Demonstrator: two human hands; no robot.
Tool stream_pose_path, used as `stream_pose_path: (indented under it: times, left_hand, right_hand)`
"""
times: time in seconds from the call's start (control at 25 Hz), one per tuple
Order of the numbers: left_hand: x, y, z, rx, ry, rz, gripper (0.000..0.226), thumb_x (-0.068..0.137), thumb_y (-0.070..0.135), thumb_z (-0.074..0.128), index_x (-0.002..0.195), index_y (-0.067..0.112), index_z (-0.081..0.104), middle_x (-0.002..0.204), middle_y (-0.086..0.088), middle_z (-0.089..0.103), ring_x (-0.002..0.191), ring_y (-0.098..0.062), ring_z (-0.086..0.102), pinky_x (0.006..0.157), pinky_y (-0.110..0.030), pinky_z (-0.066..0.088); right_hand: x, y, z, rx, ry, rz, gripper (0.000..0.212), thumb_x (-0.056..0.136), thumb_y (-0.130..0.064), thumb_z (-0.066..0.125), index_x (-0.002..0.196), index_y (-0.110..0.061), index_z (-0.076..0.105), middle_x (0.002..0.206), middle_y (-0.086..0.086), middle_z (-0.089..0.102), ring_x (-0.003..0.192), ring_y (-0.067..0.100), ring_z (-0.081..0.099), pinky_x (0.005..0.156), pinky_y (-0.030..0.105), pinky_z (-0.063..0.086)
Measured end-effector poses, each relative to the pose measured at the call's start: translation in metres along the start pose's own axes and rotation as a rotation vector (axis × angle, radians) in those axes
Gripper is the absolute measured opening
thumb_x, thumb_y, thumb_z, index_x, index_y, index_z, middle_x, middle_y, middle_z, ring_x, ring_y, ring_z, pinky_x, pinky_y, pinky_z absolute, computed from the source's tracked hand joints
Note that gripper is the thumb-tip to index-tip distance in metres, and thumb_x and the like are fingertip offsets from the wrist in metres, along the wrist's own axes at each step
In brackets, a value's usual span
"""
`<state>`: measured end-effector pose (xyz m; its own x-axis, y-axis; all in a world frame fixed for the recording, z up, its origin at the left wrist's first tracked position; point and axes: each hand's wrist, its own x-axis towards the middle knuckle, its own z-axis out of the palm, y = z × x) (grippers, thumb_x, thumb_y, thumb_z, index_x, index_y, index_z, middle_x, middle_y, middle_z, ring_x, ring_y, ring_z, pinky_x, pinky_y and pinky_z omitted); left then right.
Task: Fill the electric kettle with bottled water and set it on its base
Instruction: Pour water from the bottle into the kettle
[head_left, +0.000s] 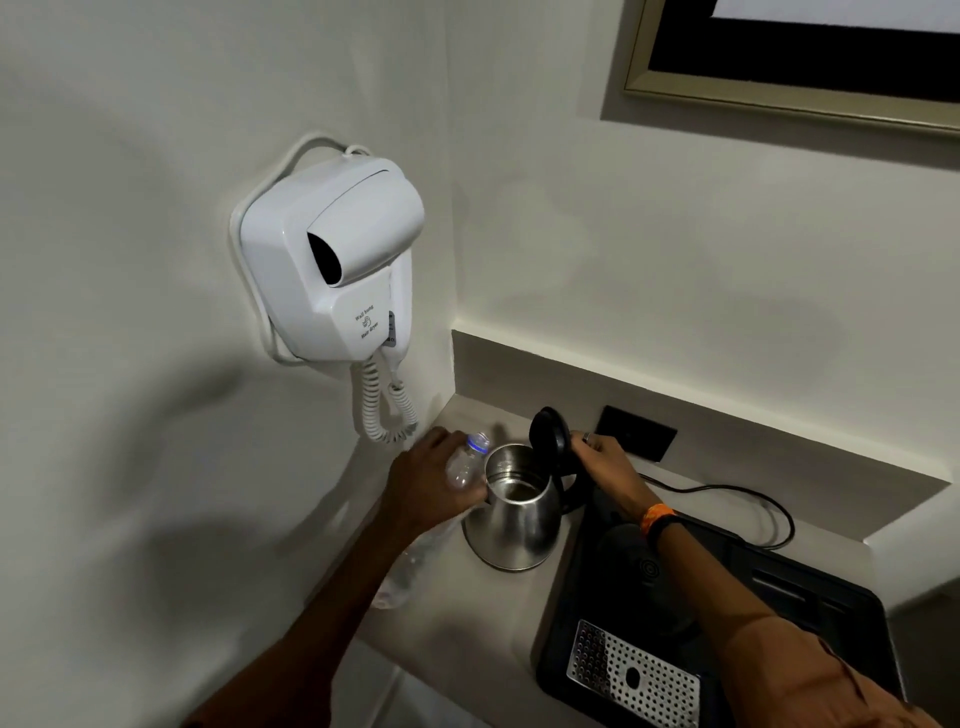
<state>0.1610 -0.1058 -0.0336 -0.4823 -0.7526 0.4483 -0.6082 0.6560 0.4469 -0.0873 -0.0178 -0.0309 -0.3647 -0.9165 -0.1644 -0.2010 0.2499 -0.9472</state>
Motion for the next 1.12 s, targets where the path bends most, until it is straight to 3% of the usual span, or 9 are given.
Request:
stream_pose_path:
  times: [0.12, 0.2, 0.32, 0.6, 0.76, 0.92, 1.12]
  left_hand:
    - [0.019, 0.004, -0.012, 0.141, -0.314, 0.084, 0.054, 0.063, 0.060, 0.074, 0.108, 0.032, 0.065, 0.099, 0.007, 0.065, 0.091, -0.020, 0.069, 0.073, -0.030, 0.049]
    - [0.027, 0.003, -0.020, 0.226, -0.428, 0.152, 0.058, 0.064, 0.067, 0.073, 0.108, 0.030, 0.065, 0.099, 0.006, 0.067, 0.092, -0.021, 0.069, 0.075, -0.031, 0.049]
    - [0.034, 0.008, -0.026, 0.419, -0.538, 0.243, 0.062, 0.069, 0.073, 0.065, 0.108, 0.026, 0.065, 0.100, 0.000, 0.069, 0.094, -0.023, 0.070, 0.079, -0.033, 0.049]
    - [0.041, 0.022, -0.028, 0.674, -0.665, 0.288, 0.062, 0.073, 0.069, 0.067, 0.110, 0.019, 0.068, 0.102, -0.006, 0.071, 0.093, -0.027, 0.069, 0.075, -0.033, 0.043]
    - [0.041, 0.032, -0.021, 0.692, -0.664, 0.278, 0.060, 0.074, 0.066, 0.070, 0.111, 0.018, 0.068, 0.105, -0.007, 0.071, 0.096, -0.029, 0.069, 0.077, -0.033, 0.045]
    - [0.047, 0.036, -0.020, 0.679, -0.666, 0.270, 0.052, 0.078, 0.061, 0.068, 0.109, 0.019, 0.068, 0.105, -0.007, 0.072, 0.097, -0.028, 0.070, 0.082, -0.034, 0.049]
    - [0.050, 0.036, -0.024, 0.679, -0.656, 0.263, 0.064, 0.070, 0.072, 0.070, 0.108, 0.021, 0.068, 0.103, -0.005, 0.072, 0.094, -0.026, 0.070, 0.076, -0.033, 0.044]
  right_hand:
    - [-0.002, -0.003, -0.003, -0.004, 0.006, -0.011, 0.037, 0.100, -0.025, 0.053, 0.065, -0.012, 0.054, 0.065, 0.006, 0.056, 0.061, 0.009, 0.056, 0.065, 0.023, 0.045]
    - [-0.003, -0.004, -0.004, -0.020, 0.006, -0.024, 0.035, 0.100, -0.022, 0.053, 0.065, -0.015, 0.055, 0.063, 0.002, 0.057, 0.057, 0.004, 0.058, 0.063, 0.017, 0.046]
    - [0.000, 0.000, -0.004, -0.026, 0.021, -0.024, 0.033, 0.097, -0.024, 0.055, 0.066, -0.016, 0.058, 0.066, 0.006, 0.063, 0.067, 0.009, 0.066, 0.070, 0.024, 0.050]
    - [0.002, 0.004, -0.002, -0.020, 0.036, -0.028, 0.036, 0.094, -0.028, 0.057, 0.060, -0.018, 0.056, 0.060, 0.001, 0.063, 0.064, 0.009, 0.068, 0.073, 0.031, 0.050]
    - [0.000, 0.001, -0.003, -0.024, 0.042, -0.016, 0.038, 0.096, -0.023, 0.057, 0.058, -0.019, 0.058, 0.059, -0.002, 0.067, 0.061, 0.005, 0.070, 0.071, 0.027, 0.051]
    - [-0.001, -0.001, -0.004, -0.034, 0.040, -0.008, 0.051, 0.100, -0.014, 0.055, 0.050, -0.022, 0.052, 0.045, -0.011, 0.060, 0.048, -0.005, 0.061, 0.062, 0.020, 0.045]
    - [-0.001, 0.000, -0.005, -0.006, 0.038, -0.008, 0.047, 0.097, -0.018, 0.057, 0.050, -0.022, 0.057, 0.054, -0.007, 0.068, 0.061, 0.002, 0.070, 0.071, 0.024, 0.051]
